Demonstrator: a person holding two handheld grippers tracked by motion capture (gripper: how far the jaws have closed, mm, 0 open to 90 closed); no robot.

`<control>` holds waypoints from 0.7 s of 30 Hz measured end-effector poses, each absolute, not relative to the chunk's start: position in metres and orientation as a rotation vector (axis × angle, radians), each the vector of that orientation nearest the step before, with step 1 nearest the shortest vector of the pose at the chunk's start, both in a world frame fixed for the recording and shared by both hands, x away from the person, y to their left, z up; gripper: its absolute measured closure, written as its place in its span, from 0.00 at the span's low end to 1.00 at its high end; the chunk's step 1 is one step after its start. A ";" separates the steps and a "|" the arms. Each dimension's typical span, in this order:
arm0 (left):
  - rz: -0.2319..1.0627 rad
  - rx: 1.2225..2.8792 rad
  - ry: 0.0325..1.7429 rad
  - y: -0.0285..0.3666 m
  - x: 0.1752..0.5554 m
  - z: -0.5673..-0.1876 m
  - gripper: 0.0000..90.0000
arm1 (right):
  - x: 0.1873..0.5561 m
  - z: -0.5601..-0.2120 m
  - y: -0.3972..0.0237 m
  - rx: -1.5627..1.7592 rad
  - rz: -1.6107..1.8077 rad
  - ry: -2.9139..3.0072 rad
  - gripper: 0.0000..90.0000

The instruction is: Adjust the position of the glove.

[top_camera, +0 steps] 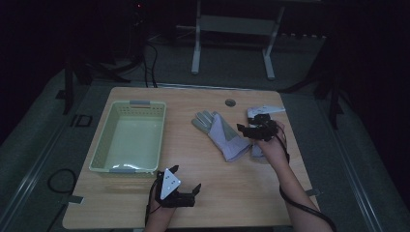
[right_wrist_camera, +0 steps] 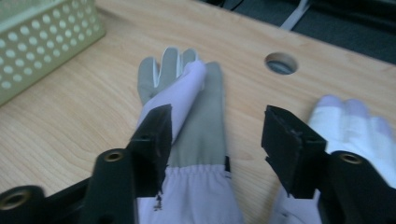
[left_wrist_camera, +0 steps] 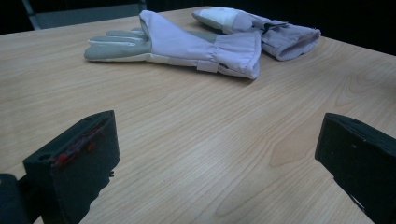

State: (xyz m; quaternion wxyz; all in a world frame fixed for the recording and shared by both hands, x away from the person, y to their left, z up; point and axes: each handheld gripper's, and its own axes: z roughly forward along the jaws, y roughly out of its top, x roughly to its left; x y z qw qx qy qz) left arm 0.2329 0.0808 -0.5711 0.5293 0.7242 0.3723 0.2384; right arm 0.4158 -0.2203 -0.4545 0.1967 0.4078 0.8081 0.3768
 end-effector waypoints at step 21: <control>0.570 1.732 0.883 0.081 0.233 -0.571 0.00 | 0.466 -0.521 -0.185 1.153 0.865 2.418 0.58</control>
